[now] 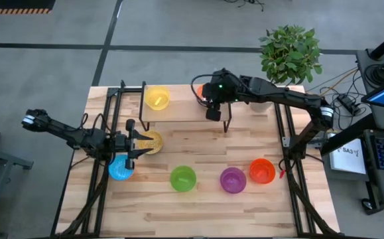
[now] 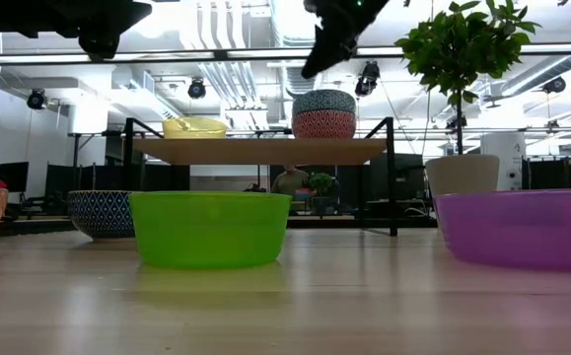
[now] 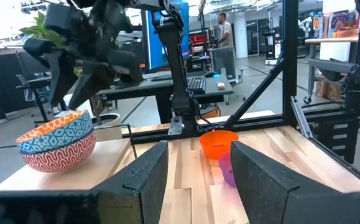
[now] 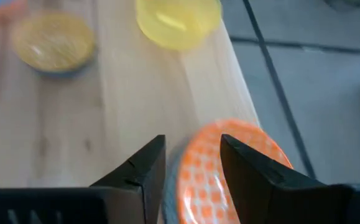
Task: Place and stack bowls onto a shelf
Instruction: Stack the green bowl on the top of the yellow bowl on the shelf
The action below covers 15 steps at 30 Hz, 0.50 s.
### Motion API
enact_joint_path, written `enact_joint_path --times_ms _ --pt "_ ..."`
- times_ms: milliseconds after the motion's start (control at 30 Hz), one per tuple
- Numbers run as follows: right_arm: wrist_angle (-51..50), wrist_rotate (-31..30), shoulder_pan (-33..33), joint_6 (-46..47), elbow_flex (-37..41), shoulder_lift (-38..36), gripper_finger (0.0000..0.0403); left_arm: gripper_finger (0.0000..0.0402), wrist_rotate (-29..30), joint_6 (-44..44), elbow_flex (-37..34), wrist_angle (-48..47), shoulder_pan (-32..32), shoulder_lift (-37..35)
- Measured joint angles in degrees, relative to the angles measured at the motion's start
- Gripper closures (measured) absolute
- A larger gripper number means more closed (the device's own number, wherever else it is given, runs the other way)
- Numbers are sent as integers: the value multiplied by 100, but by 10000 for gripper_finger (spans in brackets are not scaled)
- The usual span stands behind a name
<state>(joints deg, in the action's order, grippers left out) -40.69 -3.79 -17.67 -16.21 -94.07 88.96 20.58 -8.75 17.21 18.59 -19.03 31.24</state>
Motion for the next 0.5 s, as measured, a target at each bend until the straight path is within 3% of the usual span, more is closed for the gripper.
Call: enact_joint_path --times_ms 133,300,500 --pt "773 254 4 125 291 -36 300 244 0 0 0 39 0 4" --pt "1757 260 0 125 948 -36 378 244 -1 0 0 37 -1 0" --pt "2641 277 0 320 1644 -36 390 244 -2 0 0 32 0 0"
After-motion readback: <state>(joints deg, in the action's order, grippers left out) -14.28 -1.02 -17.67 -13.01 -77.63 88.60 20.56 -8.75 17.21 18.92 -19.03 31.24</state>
